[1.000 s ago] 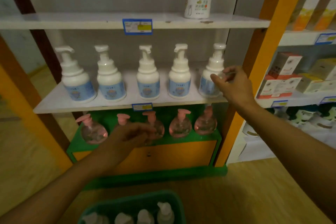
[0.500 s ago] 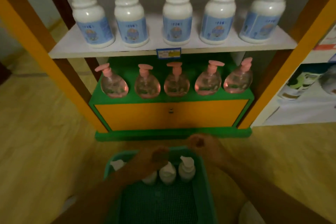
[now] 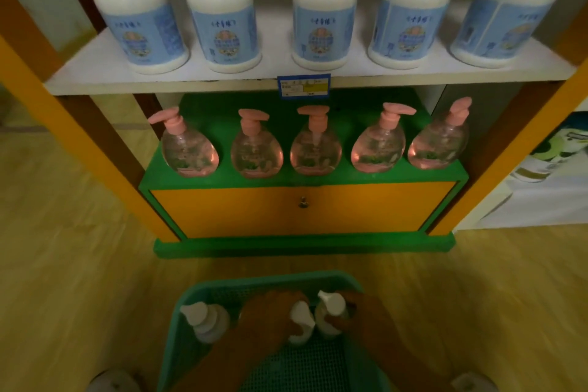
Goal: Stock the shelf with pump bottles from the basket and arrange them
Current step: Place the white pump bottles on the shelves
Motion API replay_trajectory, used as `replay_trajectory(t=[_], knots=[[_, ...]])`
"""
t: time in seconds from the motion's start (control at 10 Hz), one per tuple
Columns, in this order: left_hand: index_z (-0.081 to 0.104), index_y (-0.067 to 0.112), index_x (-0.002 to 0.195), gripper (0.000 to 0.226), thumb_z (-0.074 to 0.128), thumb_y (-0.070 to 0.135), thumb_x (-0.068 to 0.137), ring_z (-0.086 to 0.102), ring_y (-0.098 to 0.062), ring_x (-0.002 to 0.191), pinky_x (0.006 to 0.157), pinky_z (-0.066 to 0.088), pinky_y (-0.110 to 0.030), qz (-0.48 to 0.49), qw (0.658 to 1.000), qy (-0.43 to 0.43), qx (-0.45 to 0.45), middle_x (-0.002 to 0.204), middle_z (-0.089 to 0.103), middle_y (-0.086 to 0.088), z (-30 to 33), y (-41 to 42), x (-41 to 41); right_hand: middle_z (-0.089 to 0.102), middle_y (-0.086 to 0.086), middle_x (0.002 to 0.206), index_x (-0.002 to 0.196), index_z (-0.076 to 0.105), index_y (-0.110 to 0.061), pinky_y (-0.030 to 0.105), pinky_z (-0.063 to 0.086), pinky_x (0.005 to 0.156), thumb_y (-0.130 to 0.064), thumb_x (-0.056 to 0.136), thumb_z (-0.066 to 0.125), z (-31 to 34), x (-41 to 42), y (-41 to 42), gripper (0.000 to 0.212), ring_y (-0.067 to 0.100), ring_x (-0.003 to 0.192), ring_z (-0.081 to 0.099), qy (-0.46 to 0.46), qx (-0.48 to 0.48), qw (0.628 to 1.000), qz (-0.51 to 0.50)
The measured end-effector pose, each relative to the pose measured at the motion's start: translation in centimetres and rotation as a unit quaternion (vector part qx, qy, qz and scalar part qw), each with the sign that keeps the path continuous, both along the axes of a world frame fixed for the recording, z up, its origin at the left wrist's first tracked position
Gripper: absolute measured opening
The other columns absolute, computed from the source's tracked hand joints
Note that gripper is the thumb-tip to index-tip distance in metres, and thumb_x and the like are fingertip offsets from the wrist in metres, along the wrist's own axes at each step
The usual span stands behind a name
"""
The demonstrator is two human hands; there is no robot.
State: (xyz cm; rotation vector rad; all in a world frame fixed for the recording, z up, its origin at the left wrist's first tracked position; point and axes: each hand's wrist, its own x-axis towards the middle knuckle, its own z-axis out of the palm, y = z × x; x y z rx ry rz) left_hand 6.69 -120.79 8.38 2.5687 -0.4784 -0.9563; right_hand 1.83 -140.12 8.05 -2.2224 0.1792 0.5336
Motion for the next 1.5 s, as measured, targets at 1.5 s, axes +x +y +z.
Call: replay_trajectory(t=[1.5], knots=[[0.058, 0.033, 0.116, 0.030, 0.050, 0.015, 0.093, 0.068, 0.004, 0.087, 0.067, 0.053, -0.009, 0.156, 0.759, -0.234, -0.587, 0.099, 0.073, 0.016, 46.8, -5.1, 4.3, 0.068, -0.002, 0.097, 0.107, 0.067, -0.016, 0.026, 0.058, 0.070, -0.037, 0.076, 0.071, 55.4, 5.0, -12.4, 0.037, 0.009, 0.089, 0.066, -0.499, 0.075, 0.853, -0.137]])
